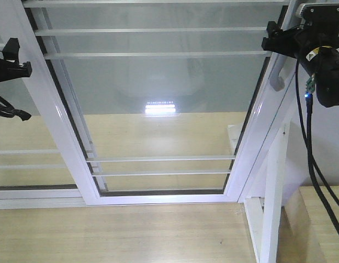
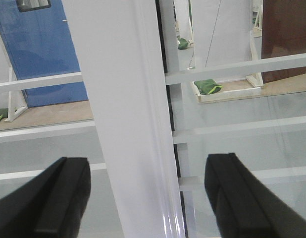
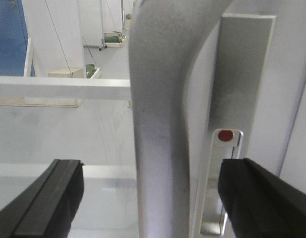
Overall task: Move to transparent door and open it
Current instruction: 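Raise the right gripper up to the silver door handle, then close the right gripper on the handle and pull the door sideways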
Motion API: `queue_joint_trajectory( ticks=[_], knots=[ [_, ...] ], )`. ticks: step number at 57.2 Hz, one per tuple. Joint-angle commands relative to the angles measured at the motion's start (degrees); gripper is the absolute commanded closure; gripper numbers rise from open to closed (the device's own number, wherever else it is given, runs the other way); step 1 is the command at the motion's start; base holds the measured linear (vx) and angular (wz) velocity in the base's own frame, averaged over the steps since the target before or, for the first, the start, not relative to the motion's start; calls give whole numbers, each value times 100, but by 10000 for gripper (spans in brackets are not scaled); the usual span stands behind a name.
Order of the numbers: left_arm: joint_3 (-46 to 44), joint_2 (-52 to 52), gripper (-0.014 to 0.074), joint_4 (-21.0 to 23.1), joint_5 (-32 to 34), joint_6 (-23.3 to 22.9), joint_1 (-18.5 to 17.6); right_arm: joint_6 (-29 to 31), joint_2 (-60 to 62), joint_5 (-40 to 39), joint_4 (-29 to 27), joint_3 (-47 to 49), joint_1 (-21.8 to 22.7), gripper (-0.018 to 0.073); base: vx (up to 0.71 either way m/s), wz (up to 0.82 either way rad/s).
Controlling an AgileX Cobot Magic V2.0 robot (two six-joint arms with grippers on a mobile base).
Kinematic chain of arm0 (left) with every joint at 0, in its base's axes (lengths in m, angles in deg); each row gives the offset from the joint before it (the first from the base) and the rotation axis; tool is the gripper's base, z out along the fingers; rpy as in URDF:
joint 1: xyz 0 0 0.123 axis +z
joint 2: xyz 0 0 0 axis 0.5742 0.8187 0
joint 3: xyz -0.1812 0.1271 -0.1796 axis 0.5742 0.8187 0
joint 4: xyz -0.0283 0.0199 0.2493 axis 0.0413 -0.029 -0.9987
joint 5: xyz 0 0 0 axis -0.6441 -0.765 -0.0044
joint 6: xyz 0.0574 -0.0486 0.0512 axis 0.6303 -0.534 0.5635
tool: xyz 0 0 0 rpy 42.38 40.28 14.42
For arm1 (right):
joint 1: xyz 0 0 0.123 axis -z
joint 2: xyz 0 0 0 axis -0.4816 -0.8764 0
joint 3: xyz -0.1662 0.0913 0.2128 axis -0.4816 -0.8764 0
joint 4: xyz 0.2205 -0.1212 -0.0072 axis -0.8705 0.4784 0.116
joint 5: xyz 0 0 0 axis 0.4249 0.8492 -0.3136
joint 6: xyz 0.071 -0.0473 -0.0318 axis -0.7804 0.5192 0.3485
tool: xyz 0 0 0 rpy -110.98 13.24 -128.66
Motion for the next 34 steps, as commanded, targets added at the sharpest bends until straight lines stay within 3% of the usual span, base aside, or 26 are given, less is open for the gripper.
queue_joint_trajectory(
  ticks=[1, 10, 26, 34],
  knots=[
    [-193, -188, 14, -17, 557, -49, -31, 16, 136, -425, 44, 393, 28, -32, 0, 0],
    [-193, -188, 14, -17, 544, -49, -31, 16, 72, -341, 67, 465, 28, 67, 0, 0],
    [-193, -188, 14, -17, 469, -49, -31, -9, 139, -321, 663, 465, -8, 576, 0, 0],
    [-193, -188, 14, -17, 469, -49, -31, -15, 170, -380, 924, 465, -225, 571, 0, 0]
  ],
)
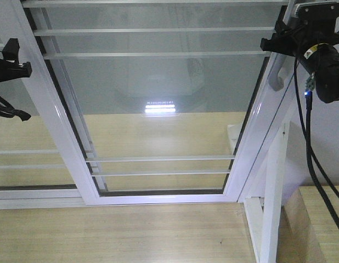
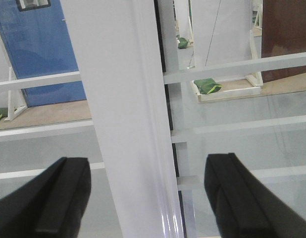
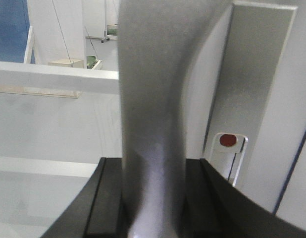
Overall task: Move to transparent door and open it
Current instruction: 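Close the right gripper on the handle and pull the door sideways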
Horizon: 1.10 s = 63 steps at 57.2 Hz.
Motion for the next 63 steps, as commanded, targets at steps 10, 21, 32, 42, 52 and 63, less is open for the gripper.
queue_joint_trajectory(
  ticks=[10, 21, 32, 42, 52, 63],
  knots=[
    [-193, -188, 14, -12, 481, -49, -31, 26, 389, -665, 478, 180, -620, 568, 0, 0],
    [-193, -188, 14, -12, 481, -49, -31, 26, 389, -734, 473, 180, -1008, 568, 0, -1],
    [-193, -188, 14, -12, 481, -49, -31, 26, 389, -734, 473, 180, -1372, 568, 0, 0],
    [-193, -188, 14, -12, 481, -49, -31, 30, 389, -746, 479, 180, -1687, 568, 0, 0],
    [-193, -188, 14, -17, 481, -49, -31, 24, 389, -746, 479, 180, -1993, 568, 0, 2],
    [-193, -188, 14, -17, 481, -49, -31, 30, 389, -746, 492, 180, -2367, 568, 1, 2]
  ],
)
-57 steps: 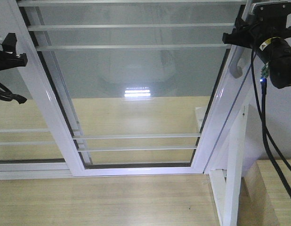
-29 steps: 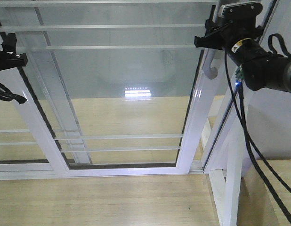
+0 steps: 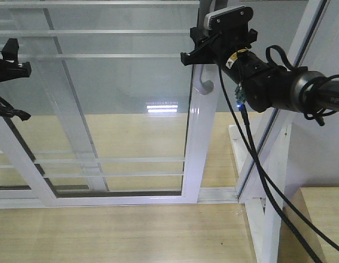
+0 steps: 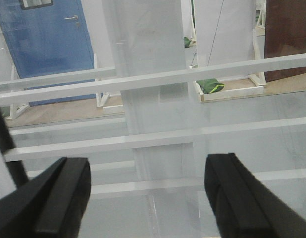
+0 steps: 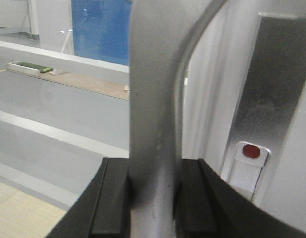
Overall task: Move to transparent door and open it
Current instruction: 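Close the right gripper on the handle and pull the door sideways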
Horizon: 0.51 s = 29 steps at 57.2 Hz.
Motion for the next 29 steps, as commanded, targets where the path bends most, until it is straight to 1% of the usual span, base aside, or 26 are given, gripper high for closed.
queue_joint_trajectory(
  ticks=[1, 9, 17, 19, 25, 29],
  knots=[
    [-193, -188, 14, -17, 481, -49, -31, 25, 570, -608, 478, -42, -359, 568, 0, 0],
    [-193, -188, 14, -17, 481, -49, -31, 25, 570, -608, 502, -42, -615, 568, 0, 0],
    [-193, -188, 14, -16, 481, -70, -31, 25, 570, -608, 510, -42, -758, 568, 0, 0],
    [-193, -188, 14, -16, 481, -143, -31, 18, 570, -608, 534, -42, -768, 568, 0, 0],
    [-193, -188, 14, -16, 481, -345, -31, 11, 570, -608, 744, -42, -851, 568, 0, 0],
    [-193, -188, 14, -16, 481, -345, -31, -1, 570, -600, 912, -42, -917, 568, 0, 0]
  ],
)
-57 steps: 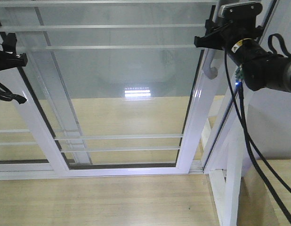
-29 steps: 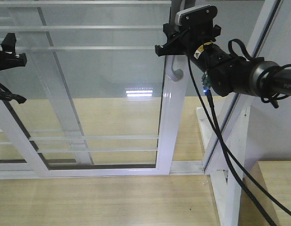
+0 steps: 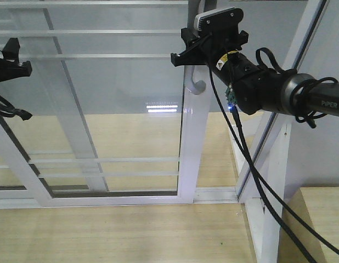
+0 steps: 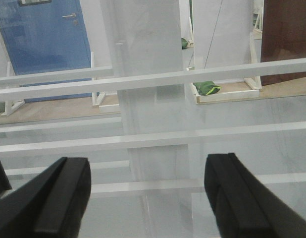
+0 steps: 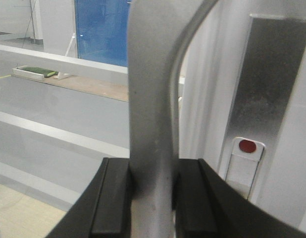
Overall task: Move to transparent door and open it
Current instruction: 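Close the right gripper on the handle and pull the door sideways, then release the handle and move the right gripper back from the door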
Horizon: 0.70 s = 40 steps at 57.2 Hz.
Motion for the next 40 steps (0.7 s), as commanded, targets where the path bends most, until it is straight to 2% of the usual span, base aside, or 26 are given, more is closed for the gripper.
queue_joint_trajectory(
  ticks=[1, 28, 40],
  knots=[
    [-193, -188, 14, -16, 487, -123, -31, -134, 605, -599, 1286, -79, -607, 568, 0, 0],
    [-193, -188, 20, -16, 487, -123, -31, -465, 605, -629, 1761, -79, -1097, 566, 0, 0],
    [-193, -188, 20, -69, 487, -123, -31, -555, 675, -725, 1878, -79, -1156, 566, -1, -2]
  ],
)
